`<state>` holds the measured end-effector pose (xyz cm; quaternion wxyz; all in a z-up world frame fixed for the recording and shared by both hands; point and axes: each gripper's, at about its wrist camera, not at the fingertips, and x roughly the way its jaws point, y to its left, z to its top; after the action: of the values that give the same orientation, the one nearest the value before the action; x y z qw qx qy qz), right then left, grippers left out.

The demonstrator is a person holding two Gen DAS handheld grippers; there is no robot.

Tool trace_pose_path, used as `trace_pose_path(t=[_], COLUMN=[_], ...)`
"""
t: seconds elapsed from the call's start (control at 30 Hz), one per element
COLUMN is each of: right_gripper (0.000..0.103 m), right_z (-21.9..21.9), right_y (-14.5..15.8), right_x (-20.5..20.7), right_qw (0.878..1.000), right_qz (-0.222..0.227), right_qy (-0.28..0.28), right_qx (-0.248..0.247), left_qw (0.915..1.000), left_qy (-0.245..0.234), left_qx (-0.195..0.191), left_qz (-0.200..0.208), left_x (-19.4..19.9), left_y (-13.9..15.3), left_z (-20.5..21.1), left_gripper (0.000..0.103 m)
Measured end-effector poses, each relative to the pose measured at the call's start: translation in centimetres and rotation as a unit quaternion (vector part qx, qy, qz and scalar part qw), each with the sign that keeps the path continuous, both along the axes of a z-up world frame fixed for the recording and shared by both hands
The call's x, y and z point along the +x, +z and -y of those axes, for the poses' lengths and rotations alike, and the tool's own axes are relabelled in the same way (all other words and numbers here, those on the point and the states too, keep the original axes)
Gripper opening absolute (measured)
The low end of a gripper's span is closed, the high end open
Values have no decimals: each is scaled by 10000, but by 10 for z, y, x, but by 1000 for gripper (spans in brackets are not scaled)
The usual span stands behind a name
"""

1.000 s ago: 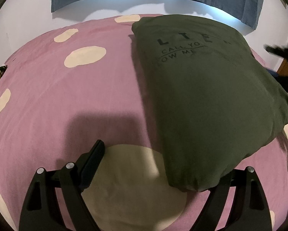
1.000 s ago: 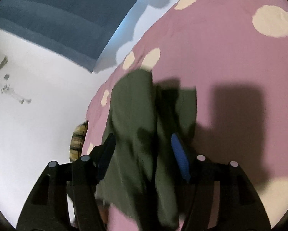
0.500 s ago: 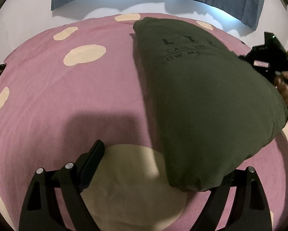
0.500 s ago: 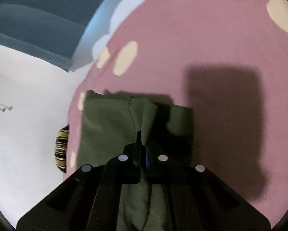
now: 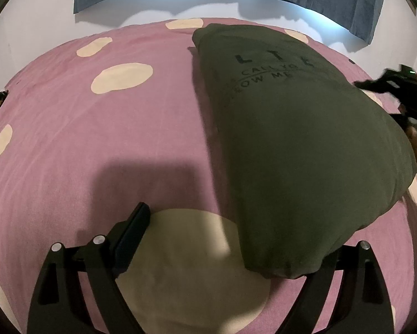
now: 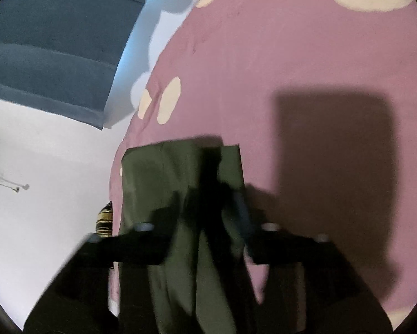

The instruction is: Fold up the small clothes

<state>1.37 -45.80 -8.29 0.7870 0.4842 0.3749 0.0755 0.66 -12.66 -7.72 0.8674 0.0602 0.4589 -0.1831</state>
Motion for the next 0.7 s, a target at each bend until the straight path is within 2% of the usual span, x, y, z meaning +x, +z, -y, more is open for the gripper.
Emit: trace_pose_path(t=[0.07,0.23,0.33,0.43,0.5,0.6,0.7], right_gripper=[64,71,73,73,74,74,77], right_z=[-2,-11,-17,-23,-27,-35,-42], right_y=[12,25,25,21,16,8,1], right_x=[-23,-70,-97,-114,-120,-120,-110], right_qw=[9999,9993,9991,9992,9993,9993,9993], right_qz=[134,328,356,349,330,298,243], right_qy=[26,29,55,36,84,198,272], right_qx=[-72,-151,-204,-181,-141,-57,-45], left_qw=[10000,10000,9995,9957,9897,9822,9792], left_qy=[1,-11,-186,-556,-677,-616,-384], left_qx=[-4,-68,-259,-725,-1229,-1729,-1908], left_qz=[0,1,0,-141,-291,-410,-573], left_x=[0,-3,-16,-33,-39,-32,-12], left_y=[-1,2,7,18,29,42,41], left_z=[0,-3,-8,-16,-24,-32,-37], left_gripper=[88,87,87,87,87,87,87])
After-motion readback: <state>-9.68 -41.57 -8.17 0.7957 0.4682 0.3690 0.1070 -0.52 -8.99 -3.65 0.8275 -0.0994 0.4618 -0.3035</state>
